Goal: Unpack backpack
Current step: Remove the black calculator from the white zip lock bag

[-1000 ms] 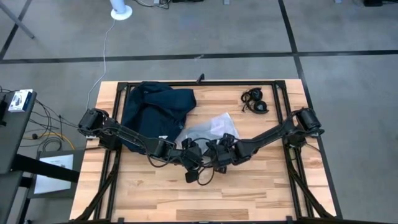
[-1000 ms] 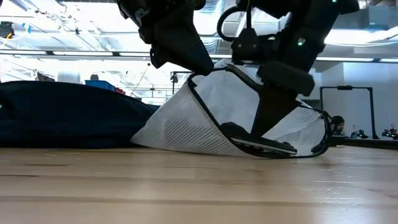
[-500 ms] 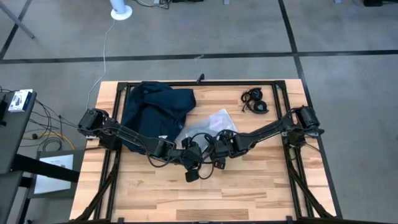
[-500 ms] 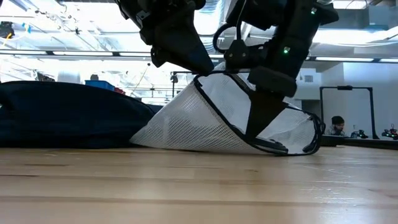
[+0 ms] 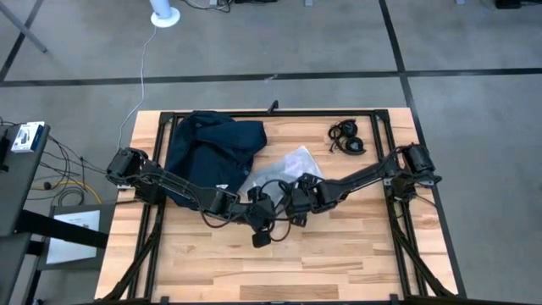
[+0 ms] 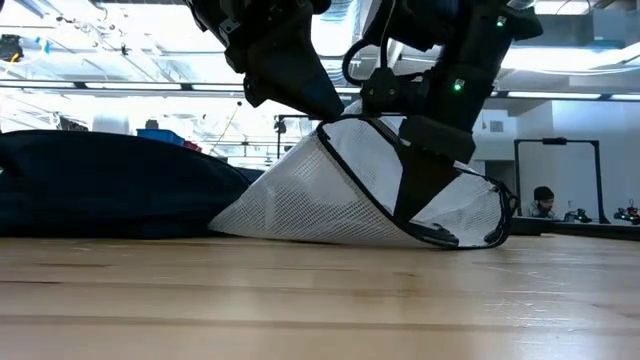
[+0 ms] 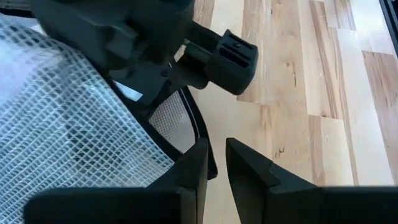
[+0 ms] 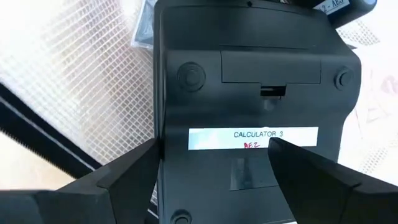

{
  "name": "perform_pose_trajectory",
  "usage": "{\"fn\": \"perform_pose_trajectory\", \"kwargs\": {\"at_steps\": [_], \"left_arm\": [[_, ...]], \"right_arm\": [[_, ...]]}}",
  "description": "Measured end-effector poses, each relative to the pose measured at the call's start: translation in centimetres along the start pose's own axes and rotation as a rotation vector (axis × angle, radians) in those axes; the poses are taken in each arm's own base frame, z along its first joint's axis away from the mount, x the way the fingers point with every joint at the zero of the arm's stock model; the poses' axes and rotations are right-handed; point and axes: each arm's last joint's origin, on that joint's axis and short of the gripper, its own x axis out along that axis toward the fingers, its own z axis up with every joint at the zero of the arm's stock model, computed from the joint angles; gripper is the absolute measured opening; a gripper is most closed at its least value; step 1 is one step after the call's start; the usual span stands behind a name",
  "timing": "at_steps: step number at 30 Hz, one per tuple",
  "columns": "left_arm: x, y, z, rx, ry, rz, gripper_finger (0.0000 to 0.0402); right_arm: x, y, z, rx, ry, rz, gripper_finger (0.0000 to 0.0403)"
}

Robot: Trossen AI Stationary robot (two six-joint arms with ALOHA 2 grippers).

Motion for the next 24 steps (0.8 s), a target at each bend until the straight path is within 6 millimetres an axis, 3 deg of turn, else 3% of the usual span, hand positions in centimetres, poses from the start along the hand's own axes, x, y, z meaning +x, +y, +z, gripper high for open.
{"fn": "perform_pose_trajectory", "kwargs": {"at_steps": [6, 10, 21, 24], "left_arm": [[0.0, 0.0, 0.0, 0.001, 0.001, -0.004, 0.0045], [0.0, 0.0, 0.0, 0.004, 0.003, -0.007, 0.0045], [0.1, 0.3, -0.2, 0.009, 0.031, 0.011, 0.0045], [0.1, 0.4, -0.2, 0.014, 0.031, 0.017, 0.0045]], "right_arm": [[0.6, 0.0, 0.2, -0.008, 0.015, 0.054, 0.0287], [0.9, 0.4, 0.1, -0.023, 0.016, 0.054, 0.0263], [-2.1, 1.8, -1.2, -0.133, 0.159, 0.396, 0.0117], [-2.8, 1.6, -1.5, -0.155, 0.19, 0.417, 0.0083]]}}
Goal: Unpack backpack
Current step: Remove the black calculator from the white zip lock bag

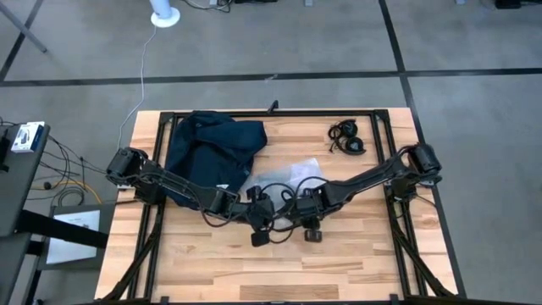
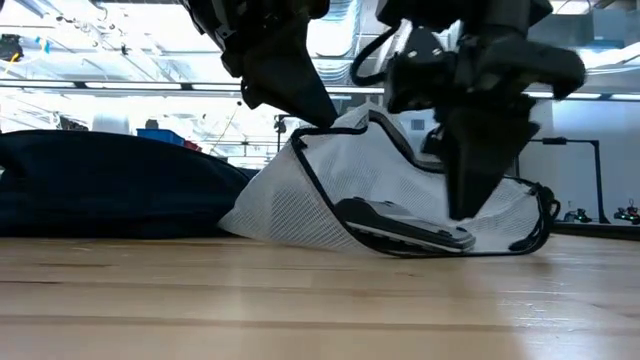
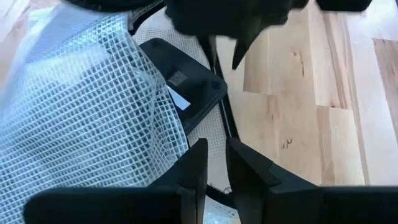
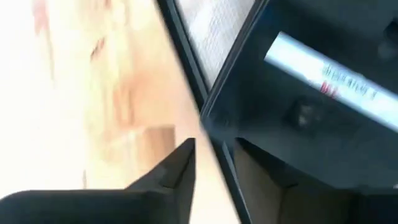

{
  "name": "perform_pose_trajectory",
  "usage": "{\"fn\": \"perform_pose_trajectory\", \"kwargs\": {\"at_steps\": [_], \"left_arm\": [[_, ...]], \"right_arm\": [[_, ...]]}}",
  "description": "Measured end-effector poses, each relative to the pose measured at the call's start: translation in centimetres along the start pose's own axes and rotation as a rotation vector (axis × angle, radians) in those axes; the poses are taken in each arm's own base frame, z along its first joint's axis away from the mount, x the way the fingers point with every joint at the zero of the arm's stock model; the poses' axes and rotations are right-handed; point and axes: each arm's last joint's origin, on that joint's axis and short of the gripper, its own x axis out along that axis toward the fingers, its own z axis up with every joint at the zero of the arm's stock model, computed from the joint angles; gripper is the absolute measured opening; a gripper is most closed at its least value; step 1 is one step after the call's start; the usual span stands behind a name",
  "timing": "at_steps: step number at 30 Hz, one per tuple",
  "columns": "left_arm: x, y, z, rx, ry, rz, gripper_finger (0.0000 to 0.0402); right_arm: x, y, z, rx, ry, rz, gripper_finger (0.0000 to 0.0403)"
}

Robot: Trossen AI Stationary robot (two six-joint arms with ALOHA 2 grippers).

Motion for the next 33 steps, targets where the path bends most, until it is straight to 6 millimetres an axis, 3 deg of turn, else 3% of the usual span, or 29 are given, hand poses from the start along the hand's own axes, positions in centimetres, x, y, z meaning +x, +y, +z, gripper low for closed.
{"fn": "perform_pose_trajectory", "kwargs": {"at_steps": [4, 9, 12, 16, 26, 33], "left_arm": [[0.0, 0.2, 0.1, 0.001, -0.011, 0.032, 0.0045], [0.1, 0.6, 0.2, -0.007, -0.017, 0.055, 0.0045], [0.1, 0.6, 0.2, -0.006, -0.017, 0.056, 0.0045], [0.1, 0.6, 0.2, -0.005, -0.015, 0.057, 0.0045], [0.1, 0.6, -0.2, 0.004, 0.024, 0.049, 0.0045], [0.1, 0.6, -0.2, 0.005, 0.033, 0.045, 0.0045]], "right_arm": [[-1.6, -0.2, -0.1, 0.04, -0.054, -0.077, 0.0052], [-3.2, -1.3, 0.1, 0.138, -0.186, -0.349, 0.0034], [-3.4, -2.5, 0.4, 0.171, -0.178, -0.309, 0.0042], [-2.6, -4.2, 0.7, 0.203, -0.132, -0.308, 0.0085], [-2.5, -8.6, 1.4, 0.261, -0.103, -0.264, 0.025], [-2.9, -10.6, 2.3, 0.181, -0.171, -0.28, 0.0293]]}}
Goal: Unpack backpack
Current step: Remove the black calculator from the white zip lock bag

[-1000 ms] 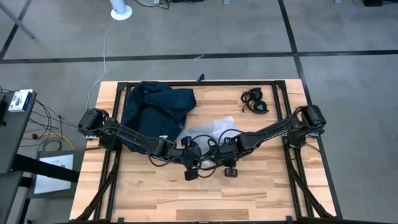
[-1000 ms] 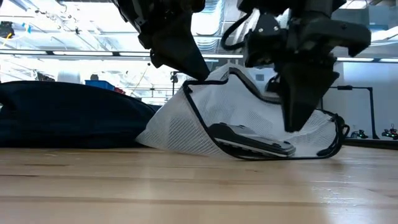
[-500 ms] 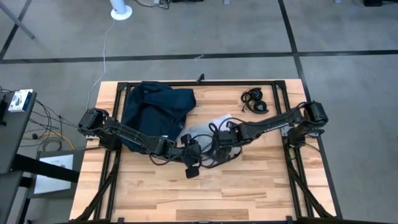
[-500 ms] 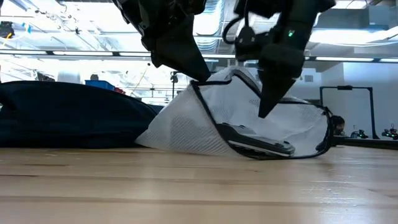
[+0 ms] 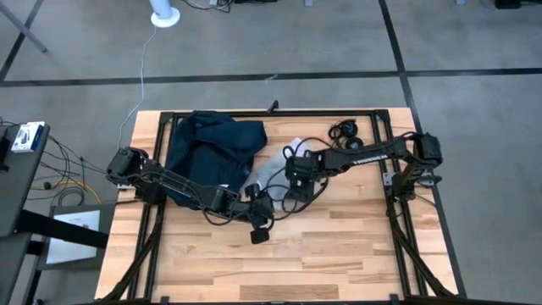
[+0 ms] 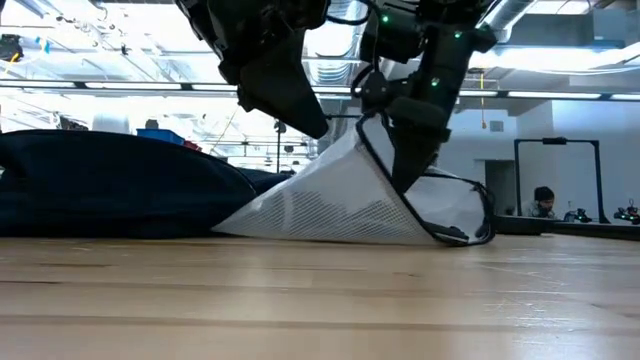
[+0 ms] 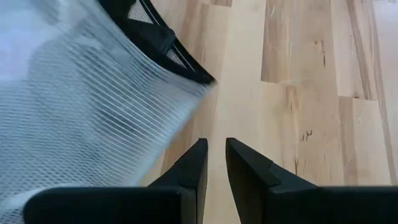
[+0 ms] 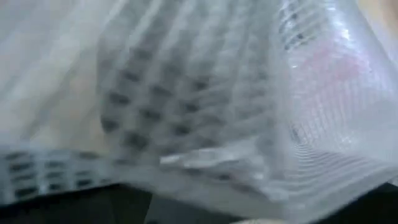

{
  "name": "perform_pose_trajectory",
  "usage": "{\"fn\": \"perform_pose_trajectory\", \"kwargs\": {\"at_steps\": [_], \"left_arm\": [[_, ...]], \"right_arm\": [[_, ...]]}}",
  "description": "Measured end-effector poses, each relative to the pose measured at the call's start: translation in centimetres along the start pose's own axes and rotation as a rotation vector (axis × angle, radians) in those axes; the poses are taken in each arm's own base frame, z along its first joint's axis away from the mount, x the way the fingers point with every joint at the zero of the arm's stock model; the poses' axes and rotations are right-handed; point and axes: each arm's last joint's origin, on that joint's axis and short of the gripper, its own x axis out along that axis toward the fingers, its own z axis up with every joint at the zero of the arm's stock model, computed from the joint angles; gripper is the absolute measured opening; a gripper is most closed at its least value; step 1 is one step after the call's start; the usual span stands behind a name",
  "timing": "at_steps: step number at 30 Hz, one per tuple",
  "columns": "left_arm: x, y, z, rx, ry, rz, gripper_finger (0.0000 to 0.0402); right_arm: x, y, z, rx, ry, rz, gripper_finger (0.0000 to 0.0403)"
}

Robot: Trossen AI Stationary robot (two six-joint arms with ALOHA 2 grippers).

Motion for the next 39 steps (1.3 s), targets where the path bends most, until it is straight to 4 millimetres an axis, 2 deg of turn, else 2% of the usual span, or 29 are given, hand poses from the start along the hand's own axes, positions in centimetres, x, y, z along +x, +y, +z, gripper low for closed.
{"fn": "perform_pose_trajectory", "kwargs": {"at_steps": [8, 12, 14, 21, 26, 29, 32, 35, 39], "left_arm": [[0.0, 0.0, 0.0, -0.008, 0.001, 0.0, 0.0045], [-0.1, -0.1, -0.1, -0.026, 0.003, -0.002, 0.0045], [-0.1, -0.2, -0.2, -0.031, 0.014, 0.001, 0.0045], [-0.1, 0.0, -0.5, -0.036, 0.045, 0.015, 0.0045], [-0.1, 0.0, -0.5, -0.041, 0.045, 0.015, 0.0045], [-0.1, 0.1, -0.5, -0.045, 0.044, 0.017, 0.0045], [0.0, 0.2, -0.4, -0.052, 0.041, 0.02, 0.0045], [0.1, 0.4, -0.3, -0.059, 0.041, 0.024, 0.0045], [0.1, 0.4, -0.3, -0.062, 0.04, 0.025, 0.0045]], "right_arm": [[3.7, -0.3, 1.4, -0.069, -0.084, 0.004, 0.0295], [4.0, 0.2, 1.6, -0.075, -0.11, 0.049, 0.0295], [3.5, 0.6, 1.7, -0.081, -0.118, 0.104, 0.0295], [0.9, 2.1, 1.1, -0.009, -0.047, 0.505, 0.0294], [-1.1, 3.6, 0.2, -0.046, 0.017, 0.618, 0.0294], [-1.6, 4.3, -0.1, -0.099, -0.011, 0.518, 0.0294], [-1.5, 4.3, -0.1, -0.121, -0.075, 0.253, 0.0294], [-1.2, 3.9, 0.0, -0.122, -0.115, 0.024, 0.0294], [-1.2, 2.9, 0.3, -0.047, -0.151, -0.127, 0.0291]]}}
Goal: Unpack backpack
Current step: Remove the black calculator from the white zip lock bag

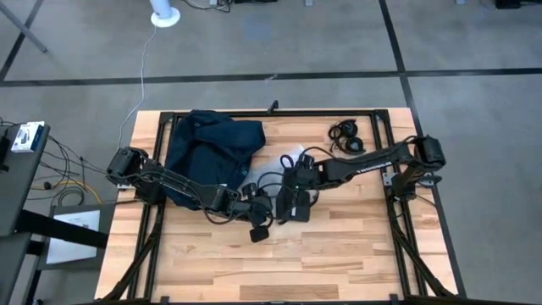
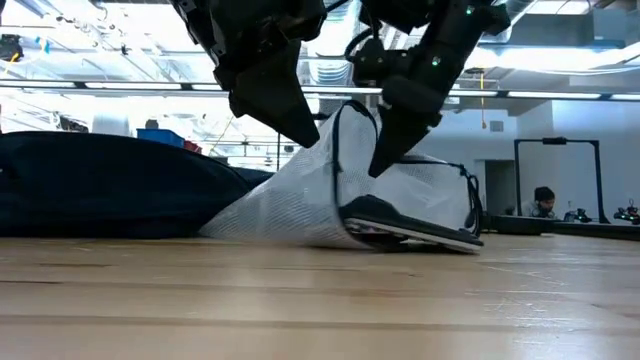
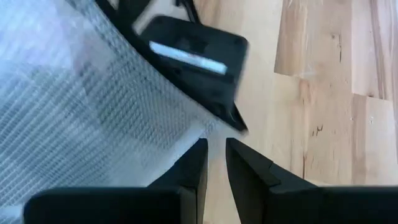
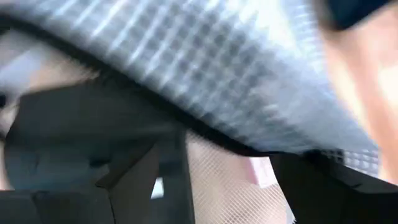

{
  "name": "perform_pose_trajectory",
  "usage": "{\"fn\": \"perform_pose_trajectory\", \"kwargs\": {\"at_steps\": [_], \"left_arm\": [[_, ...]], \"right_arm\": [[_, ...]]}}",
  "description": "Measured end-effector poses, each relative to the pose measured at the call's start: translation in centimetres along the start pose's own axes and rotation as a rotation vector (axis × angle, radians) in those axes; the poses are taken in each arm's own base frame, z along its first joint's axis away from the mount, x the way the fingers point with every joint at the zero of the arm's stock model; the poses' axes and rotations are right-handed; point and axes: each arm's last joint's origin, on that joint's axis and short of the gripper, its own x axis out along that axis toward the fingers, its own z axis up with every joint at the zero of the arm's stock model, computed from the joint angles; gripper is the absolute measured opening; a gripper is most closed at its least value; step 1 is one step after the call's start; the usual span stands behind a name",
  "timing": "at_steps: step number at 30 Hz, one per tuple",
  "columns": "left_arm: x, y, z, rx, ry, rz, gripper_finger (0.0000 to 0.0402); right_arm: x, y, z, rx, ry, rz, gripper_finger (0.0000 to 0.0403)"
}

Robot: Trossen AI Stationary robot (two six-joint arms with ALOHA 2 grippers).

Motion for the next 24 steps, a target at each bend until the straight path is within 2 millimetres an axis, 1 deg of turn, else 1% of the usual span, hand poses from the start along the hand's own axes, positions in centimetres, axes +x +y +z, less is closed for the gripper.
{"fn": "perform_pose_trajectory", "kwargs": {"at_steps": [3, 6, 9, 13, 16, 17, 20, 24], "left_arm": [[0.0, 0.0, 0.0, 0.0, 0.0, 0.0, 0.0045], [0.0, 0.0, 0.0, 0.001, 0.001, 0.0, 0.0045], [0.0, 0.0, 0.0, 0.002, 0.002, 0.0, 0.0045], [0.0, 0.0, -0.1, 0.004, 0.005, 0.0, 0.0045], [0.0, 0.1, -0.1, 0.006, 0.011, 0.002, 0.0045], [0.0, 0.1, -0.1, 0.005, 0.01, 0.002, 0.0045], [0.0, 0.0, -0.2, 0.007, 0.014, 0.002, 0.0045], [0.0, 0.1, -0.1, 0.007, 0.012, 0.004, 0.0045]], "right_arm": [[0.5, -0.4, 0.0, 0.021, 0.005, -0.023, 0.0274], [1.1, -0.4, -0.1, 0.022, 0.025, -0.03, 0.0234], [2.1, -0.3, -0.2, 0.057, 0.032, -0.061, 0.0176], [4.0, -0.2, -0.7, 0.085, 0.058, -0.124, 0.0084], [4.8, 0.3, -1.2, 0.08, 0.084, -0.134, 0.002], [4.9, 0.5, -1.3, 0.073, 0.091, -0.131, 0.001], [4.6, 1.2, -1.7, 0.052, 0.132, -0.078, 0.0009], [3.0, 2.2, -2.3, 0.023, 0.212, 0.079, 0.0002]]}}
